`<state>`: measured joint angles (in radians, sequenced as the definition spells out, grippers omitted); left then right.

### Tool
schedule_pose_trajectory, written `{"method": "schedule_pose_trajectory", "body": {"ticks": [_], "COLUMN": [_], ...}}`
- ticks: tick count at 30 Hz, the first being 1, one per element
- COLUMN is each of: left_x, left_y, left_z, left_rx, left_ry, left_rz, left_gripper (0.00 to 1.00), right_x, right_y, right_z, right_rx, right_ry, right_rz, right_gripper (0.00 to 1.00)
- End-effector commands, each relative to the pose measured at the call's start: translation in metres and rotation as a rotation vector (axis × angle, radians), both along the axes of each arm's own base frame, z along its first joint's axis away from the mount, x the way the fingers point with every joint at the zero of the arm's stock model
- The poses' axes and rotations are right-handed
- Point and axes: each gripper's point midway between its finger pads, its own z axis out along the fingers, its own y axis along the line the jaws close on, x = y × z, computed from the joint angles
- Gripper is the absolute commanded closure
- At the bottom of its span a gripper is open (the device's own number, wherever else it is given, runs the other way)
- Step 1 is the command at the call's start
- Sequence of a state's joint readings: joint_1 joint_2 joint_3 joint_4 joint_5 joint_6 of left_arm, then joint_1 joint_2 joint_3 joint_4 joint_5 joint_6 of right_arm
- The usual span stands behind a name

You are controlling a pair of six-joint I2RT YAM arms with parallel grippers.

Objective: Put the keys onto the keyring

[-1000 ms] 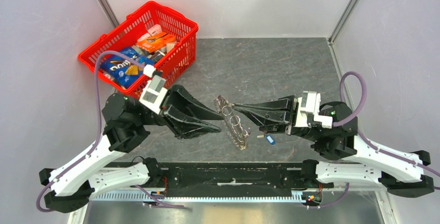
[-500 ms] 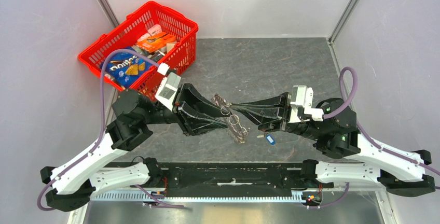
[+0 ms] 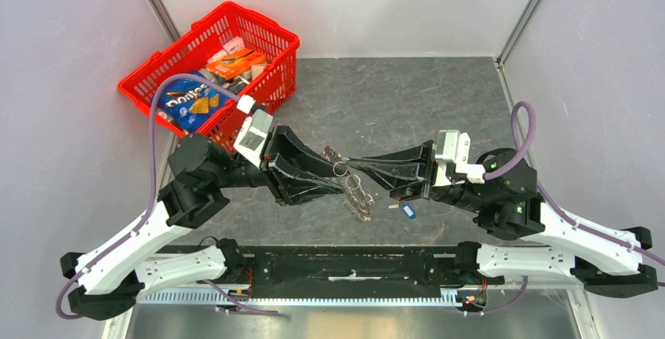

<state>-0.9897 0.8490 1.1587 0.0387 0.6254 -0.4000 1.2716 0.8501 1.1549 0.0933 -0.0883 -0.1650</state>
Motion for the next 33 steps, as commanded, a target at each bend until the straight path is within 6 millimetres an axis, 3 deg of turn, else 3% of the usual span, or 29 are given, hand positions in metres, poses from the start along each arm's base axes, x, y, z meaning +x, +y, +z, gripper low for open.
{"method": "schedule_pose_trajectory", "body": {"ticks": [1, 12, 19, 28, 33], "left_x": [0.002, 0.017, 0.025, 0.026, 0.021], "left_y": [0.007, 0.006, 0.005, 0.006, 0.006], "left_z": [0.017, 0.007, 0.006, 0.015, 0.018], "left_rx": [-0.038, 0.014, 0.035, 0.026, 0.035], "left_ry": [-0.053, -0.034, -0.030, -0.045, -0.072], "left_rz": [0.037, 0.123, 0.164, 0.172, 0.145], "left_gripper": [0.58, 0.61, 0.85, 0.98, 0.98], "right_x": [-0.005, -0.006, -0.006, -0.003, 0.002], "right_y": [-0.017, -0.017, -0.017, -0.016, -0.016], "right_z": [0.035, 0.032, 0.029, 0.024, 0.022], "right_rx": [0.099, 0.090, 0.085, 0.075, 0.075], "right_ry": [-0.018, -0.017, -0.017, -0.006, 0.033], "right_rz": [0.000, 0.004, 0.006, -0.009, -0.030], "right_gripper": [1.00, 1.00, 1.00, 1.00, 1.00]}}
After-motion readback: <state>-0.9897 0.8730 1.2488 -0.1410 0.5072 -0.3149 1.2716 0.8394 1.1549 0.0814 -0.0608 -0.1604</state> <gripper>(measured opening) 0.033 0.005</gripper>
